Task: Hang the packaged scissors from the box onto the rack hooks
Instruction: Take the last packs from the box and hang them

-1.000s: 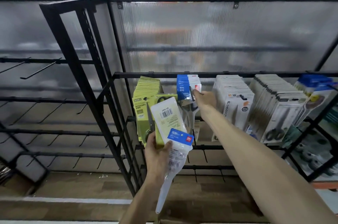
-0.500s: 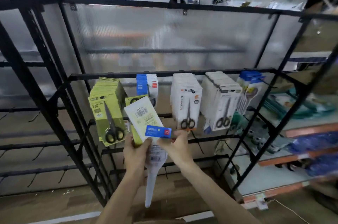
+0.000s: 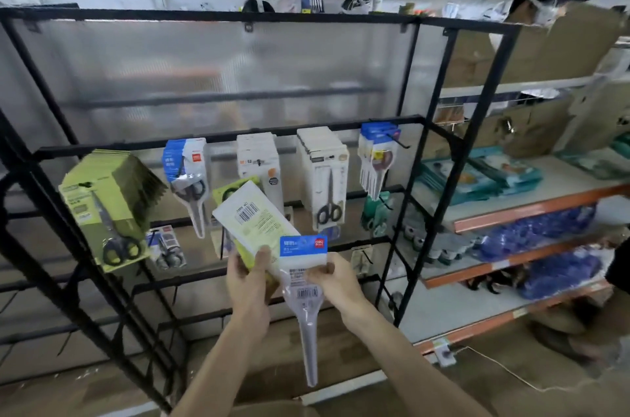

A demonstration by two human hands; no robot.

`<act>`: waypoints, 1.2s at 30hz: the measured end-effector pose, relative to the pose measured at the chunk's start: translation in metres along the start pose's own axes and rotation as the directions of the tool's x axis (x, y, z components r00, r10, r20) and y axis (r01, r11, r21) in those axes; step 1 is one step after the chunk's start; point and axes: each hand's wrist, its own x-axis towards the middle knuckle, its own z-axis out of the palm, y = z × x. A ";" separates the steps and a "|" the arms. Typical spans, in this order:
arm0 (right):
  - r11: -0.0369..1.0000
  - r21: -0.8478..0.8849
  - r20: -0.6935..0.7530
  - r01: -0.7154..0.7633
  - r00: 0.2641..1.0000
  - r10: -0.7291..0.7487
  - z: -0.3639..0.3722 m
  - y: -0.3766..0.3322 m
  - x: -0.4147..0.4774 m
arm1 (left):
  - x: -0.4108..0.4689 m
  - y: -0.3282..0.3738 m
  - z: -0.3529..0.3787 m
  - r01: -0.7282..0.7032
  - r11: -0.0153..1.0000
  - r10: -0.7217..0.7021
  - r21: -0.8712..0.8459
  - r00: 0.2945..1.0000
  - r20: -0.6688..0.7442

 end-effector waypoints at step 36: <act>0.979 -0.040 -0.350 0.199 0.915 -0.200 -0.237 -0.036 0.107 | -0.008 -0.103 0.204 -0.221 0.818 0.119 0.532 0.969 0.219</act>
